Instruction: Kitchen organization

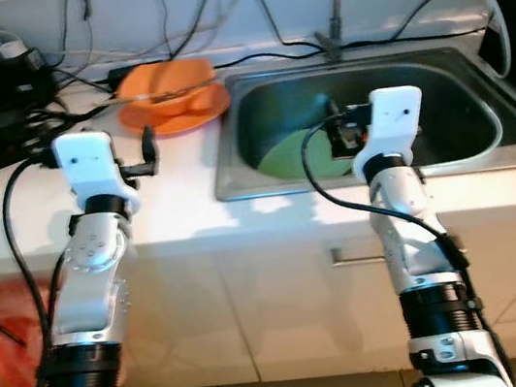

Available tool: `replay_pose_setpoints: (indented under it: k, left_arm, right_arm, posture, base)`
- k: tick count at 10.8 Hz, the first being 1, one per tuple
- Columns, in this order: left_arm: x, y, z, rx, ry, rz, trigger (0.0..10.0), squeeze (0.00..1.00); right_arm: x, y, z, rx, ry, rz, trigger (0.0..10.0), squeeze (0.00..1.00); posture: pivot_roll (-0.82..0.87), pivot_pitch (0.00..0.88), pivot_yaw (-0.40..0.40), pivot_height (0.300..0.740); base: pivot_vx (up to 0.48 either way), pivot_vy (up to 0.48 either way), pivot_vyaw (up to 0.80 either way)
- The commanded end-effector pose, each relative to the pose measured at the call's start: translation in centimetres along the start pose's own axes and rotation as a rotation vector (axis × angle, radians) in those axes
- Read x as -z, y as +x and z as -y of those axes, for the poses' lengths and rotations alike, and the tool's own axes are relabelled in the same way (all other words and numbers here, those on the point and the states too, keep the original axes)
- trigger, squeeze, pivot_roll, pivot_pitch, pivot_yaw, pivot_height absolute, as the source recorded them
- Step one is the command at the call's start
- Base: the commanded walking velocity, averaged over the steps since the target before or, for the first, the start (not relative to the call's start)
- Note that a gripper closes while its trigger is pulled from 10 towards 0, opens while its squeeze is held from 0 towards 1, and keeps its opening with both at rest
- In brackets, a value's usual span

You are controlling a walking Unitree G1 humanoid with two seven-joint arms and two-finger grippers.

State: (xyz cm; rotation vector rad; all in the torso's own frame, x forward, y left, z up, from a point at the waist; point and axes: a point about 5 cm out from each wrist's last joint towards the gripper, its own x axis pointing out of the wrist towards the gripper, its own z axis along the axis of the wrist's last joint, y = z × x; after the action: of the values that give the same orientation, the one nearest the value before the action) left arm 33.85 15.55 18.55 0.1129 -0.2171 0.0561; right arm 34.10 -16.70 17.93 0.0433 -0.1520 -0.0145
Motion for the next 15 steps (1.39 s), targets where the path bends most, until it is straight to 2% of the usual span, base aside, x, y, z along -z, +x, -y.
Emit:
replay_pose_setpoints:
  k: [1, 4, 5, 6, 11, 15]
  left_arm:
    - [-0.2, 0.3, 0.5, 0.001, -0.013, 0.002, 10.0, 0.82]
    - [0.0, 0.2, 1.2, 0.007, -0.01, -0.005, 10.0, 0.8]
    - [-0.4, 0.3, 1.5, 0.03, -0.03, 0.013, 10.0, 0.58]
    - [-0.7, 0.4, 1.4, 0.023, -0.045, 0.022, 10.0, 0.0]
    - [-2.3, 0.7, 1.7, 0.051, -0.114, 0.073, 10.0, 0.0]
    - [-2.3, 0.6, 2.1, 0.079, -0.132, 0.068, 10.0, 0.0]
  right_arm:
    - [-0.4, 0.1, 0.2, 0.0, 0.0, 0.006, 10.0, 0.0]
    - [-0.3, 0.1, 0.0, 0.007, -0.054, -0.012, 10.0, 0.0]
    - [-0.1, 0.1, 0.1, -0.003, -0.055, -0.031, 10.0, 0.0]
    - [-0.2, 0.1, 0.3, 0.0, -0.053, -0.024, 10.0, 0.0]
    - [-3.2, 0.2, 0.1, 0.0, -0.127, 0.122, 10.0, 0.0]
    - [-3.0, -0.1, 0.4, 0.011, -0.142, 0.12, 10.0, 0.0]
  posture:
    - [0.11, 0.0, 0.04, 0.74]
    - [0.11, 0.0, 0.036, 0.74]
    - [0.11, 0.0, 0.036, 0.74]
    - [0.11, 0.0, 0.036, 0.74]
    - [0.1, 0.0, 0.031, 0.74]
    - [0.1, 0.0, 0.033, 0.74]
  base:
    - [0.0, 0.48, 0.0]
    - [0.0, 0.124, 0.0]
    - [0.0, 0.0, 0.0]
    - [0.0, 0.0, 0.0]
    - [0.414, 0.0, 0.0]
    - [0.464, 0.0, 0.0]
